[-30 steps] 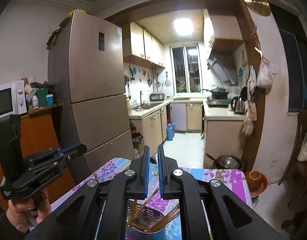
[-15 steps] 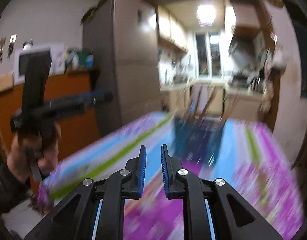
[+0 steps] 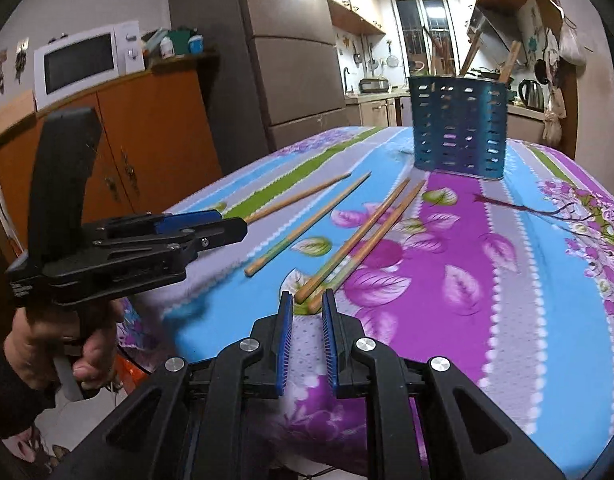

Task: Organize utensils
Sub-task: 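Move both open grippers back down to the remaining chopsticks, then close the left gripper on a chopstick while the right gripper grasps another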

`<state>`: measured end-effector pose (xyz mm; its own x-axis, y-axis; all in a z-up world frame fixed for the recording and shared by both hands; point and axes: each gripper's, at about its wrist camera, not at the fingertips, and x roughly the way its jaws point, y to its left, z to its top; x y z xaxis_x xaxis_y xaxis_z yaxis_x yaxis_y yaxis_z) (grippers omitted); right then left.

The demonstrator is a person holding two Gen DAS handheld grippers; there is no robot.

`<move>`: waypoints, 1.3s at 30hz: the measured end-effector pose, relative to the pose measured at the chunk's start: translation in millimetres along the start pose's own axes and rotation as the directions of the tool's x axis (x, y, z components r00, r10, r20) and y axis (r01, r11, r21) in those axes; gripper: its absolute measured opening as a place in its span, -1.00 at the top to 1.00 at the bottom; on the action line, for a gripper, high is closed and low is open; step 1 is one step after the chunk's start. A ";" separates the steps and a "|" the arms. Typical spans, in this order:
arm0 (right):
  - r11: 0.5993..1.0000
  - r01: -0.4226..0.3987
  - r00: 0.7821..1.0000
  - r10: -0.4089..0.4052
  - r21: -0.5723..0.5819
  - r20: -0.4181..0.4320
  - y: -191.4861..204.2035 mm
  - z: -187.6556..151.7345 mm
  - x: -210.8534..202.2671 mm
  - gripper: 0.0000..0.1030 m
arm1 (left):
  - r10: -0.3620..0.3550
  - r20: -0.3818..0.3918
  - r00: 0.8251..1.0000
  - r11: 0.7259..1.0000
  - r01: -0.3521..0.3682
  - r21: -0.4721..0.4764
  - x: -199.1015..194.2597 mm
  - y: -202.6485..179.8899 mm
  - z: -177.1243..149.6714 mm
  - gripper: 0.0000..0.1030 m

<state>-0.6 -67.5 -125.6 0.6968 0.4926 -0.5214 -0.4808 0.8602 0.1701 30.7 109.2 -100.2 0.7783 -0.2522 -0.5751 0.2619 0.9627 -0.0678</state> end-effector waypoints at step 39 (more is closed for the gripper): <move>0.977 0.206 0.975 -0.209 0.045 0.076 -17.8 -5.3 16.8 0.69 | 0.004 0.096 0.995 0.994 -0.015 0.107 14.8 -32.6 -36.2 0.57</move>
<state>16.9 -75.2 -141.8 0.8205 0.3104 -0.4801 -0.3022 0.9483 0.0966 13.1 77.7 -136.0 0.8308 -0.2562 -0.4942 0.3101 0.9503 0.0287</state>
